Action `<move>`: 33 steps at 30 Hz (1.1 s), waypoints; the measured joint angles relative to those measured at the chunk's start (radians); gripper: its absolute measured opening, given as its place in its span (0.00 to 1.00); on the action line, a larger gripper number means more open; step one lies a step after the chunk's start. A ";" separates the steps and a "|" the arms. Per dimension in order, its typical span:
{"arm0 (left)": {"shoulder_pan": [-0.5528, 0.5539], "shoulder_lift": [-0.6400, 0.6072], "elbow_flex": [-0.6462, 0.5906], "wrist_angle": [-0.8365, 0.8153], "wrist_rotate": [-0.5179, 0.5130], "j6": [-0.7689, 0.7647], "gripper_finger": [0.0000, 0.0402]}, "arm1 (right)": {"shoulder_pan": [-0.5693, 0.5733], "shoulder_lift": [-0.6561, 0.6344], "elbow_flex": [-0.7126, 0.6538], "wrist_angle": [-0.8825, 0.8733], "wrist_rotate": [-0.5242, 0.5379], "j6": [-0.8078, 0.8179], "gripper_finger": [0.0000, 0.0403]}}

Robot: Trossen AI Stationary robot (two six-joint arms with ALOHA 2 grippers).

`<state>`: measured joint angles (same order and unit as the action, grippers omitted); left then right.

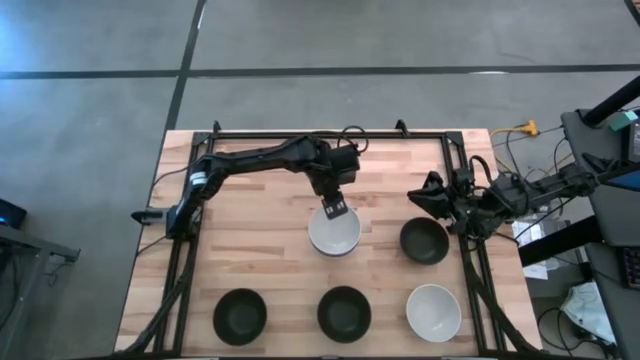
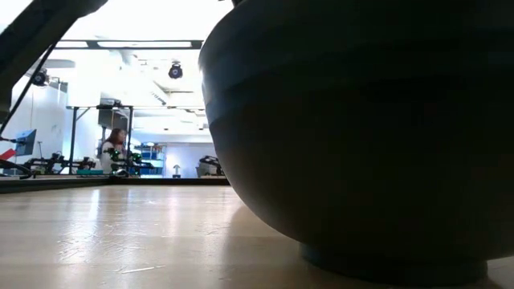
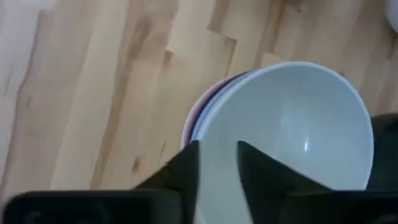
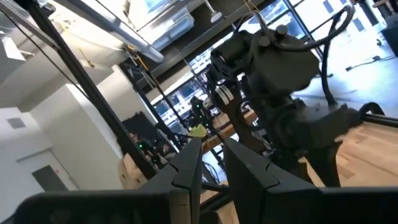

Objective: Nest bowls inside each other
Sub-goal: Stack the white bowl on the violet bowl, then stack the black bowl on the white bowl

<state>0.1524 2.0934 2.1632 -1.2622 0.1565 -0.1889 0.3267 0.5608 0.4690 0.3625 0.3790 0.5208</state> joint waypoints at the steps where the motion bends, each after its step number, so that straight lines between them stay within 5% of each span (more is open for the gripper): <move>1: 0.000 0.005 -0.005 0.012 0.013 0.015 0.16 | 0.000 0.003 0.000 0.002 0.009 0.000 0.16; 4: 0.000 0.013 -0.020 0.028 0.019 0.016 0.03 | 0.000 0.008 0.000 0.017 0.018 0.000 0.16; 21: 0.012 -0.017 -0.034 0.022 -0.033 0.012 0.00 | 0.000 0.010 0.000 -0.015 0.025 0.000 0.16; 27: 0.008 -0.130 -0.041 -0.094 -0.034 0.049 0.00 | -0.014 0.020 0.000 -0.419 0.008 0.304 0.16; 33: -0.006 -0.227 -0.095 -0.135 -0.036 0.091 0.00 | -0.013 0.092 0.043 -0.718 -0.192 0.564 0.28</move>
<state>0.1465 1.8669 2.0685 -1.3970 0.1207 -0.0982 0.3136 0.6532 0.5124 -0.3556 0.1873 1.0848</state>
